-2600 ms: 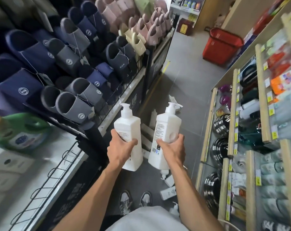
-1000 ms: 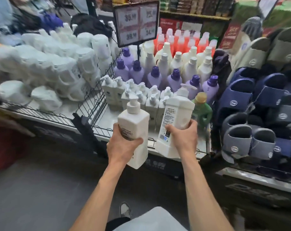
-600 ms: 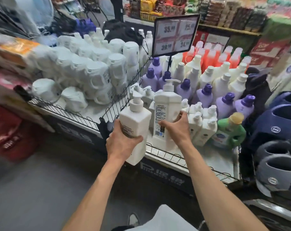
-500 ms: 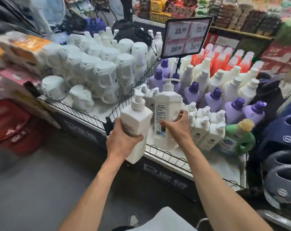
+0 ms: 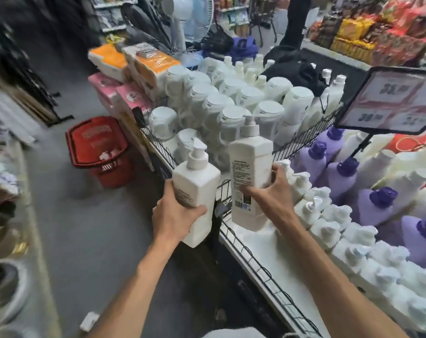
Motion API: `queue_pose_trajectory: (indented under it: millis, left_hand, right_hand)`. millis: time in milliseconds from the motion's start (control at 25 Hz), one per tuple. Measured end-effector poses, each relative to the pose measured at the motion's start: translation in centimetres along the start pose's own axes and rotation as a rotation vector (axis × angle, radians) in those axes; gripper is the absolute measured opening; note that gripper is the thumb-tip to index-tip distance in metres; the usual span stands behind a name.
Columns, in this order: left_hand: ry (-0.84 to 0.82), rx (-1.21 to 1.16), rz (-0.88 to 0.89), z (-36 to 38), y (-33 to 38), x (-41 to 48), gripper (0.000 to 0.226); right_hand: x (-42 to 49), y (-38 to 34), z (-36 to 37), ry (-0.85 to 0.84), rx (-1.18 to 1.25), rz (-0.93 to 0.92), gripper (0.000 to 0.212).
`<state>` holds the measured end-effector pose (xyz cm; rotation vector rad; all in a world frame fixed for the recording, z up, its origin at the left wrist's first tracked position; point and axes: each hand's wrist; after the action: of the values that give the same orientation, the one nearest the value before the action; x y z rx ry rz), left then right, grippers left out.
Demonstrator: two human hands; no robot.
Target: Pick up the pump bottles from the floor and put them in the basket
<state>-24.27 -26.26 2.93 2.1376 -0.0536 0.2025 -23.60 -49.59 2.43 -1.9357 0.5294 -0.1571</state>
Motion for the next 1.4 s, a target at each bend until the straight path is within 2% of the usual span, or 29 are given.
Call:
queue_pose_trajectory:
  millis: [320,520,760,1080,1400]
  left_hand:
    - [0.195,-0.008,-0.149,-4.3,-2.9,3.5,0.065]
    - [0.246,-0.010,-0.199,-7.3,-5.7,5.5,0.068]
    - [0.258,-0.049,-0.221,-11.9,-11.0,9.9,0.070]
    - [0.252,-0.050,-0.189,-20.0,-17.4,17.5,0.070]
    - [0.320,0.004,-0.256,-25.7,-23.2,24.7,0.070]
  right_hand:
    - [5.6,-3.1,5.6,-0.269,-0.076,-0.102,0.076]
    - [6.8,-4.8,10.7,-0.367,-0.124,-0.116,0.077]
    - [7.1,-8.1,18.3,-0.409,-0.187,-0.122,0.086]
    - [8.4,-14.1,28.4,-0.428,-0.286,-0.124,0.083]
    - [12.5,-19.4,39.6,-0.497,-0.287,-0.161,0.085]
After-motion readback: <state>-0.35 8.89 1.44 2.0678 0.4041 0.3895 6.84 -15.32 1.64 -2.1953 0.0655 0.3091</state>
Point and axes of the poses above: each hand's wrist, its own x-axis towards the middle knuckle, its own z-axis out of the palm, y = z × x, and after that the axes turned 12 degrees about z, right-handed
